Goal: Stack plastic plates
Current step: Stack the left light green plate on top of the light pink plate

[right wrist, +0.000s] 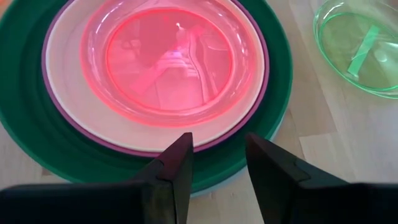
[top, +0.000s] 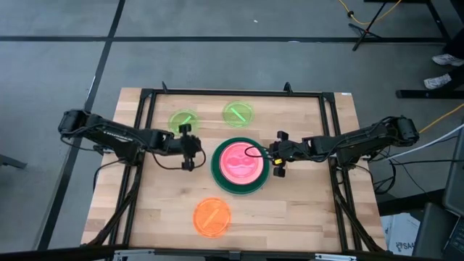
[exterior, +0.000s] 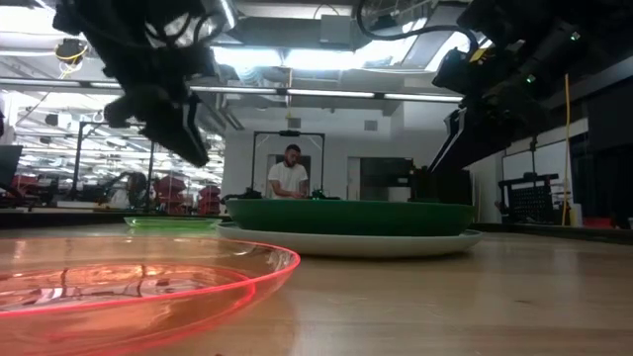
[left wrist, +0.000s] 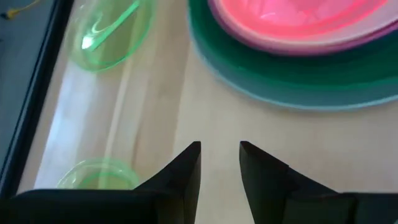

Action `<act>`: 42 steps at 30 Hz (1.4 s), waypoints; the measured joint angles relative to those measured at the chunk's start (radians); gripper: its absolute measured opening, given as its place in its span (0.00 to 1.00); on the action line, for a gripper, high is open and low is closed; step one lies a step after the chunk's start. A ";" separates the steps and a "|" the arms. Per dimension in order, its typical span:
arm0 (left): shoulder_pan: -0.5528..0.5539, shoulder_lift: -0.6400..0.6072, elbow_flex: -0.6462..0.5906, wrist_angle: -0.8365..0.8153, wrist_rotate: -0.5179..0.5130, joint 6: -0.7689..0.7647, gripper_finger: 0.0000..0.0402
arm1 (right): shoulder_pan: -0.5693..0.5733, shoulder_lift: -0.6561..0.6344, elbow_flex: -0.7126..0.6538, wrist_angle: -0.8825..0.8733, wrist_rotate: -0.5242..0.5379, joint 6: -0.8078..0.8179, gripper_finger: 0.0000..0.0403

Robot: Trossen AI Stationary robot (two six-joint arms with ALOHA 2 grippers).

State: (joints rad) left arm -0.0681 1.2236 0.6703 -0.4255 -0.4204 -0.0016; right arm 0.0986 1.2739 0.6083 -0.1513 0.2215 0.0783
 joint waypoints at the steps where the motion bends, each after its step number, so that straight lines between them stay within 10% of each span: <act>1: 0.010 0.000 -0.008 0.007 -0.007 0.001 0.26 | 0.000 0.000 0.000 0.000 0.001 0.000 0.34; 42: 0.380 0.006 -0.359 0.339 0.027 0.085 0.26 | 0.000 0.000 0.000 0.000 0.033 0.015 0.34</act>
State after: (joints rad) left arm 0.3120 1.2295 0.3115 -0.0864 -0.3936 0.0829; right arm 0.0982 1.2736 0.6083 -0.1509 0.2543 0.0937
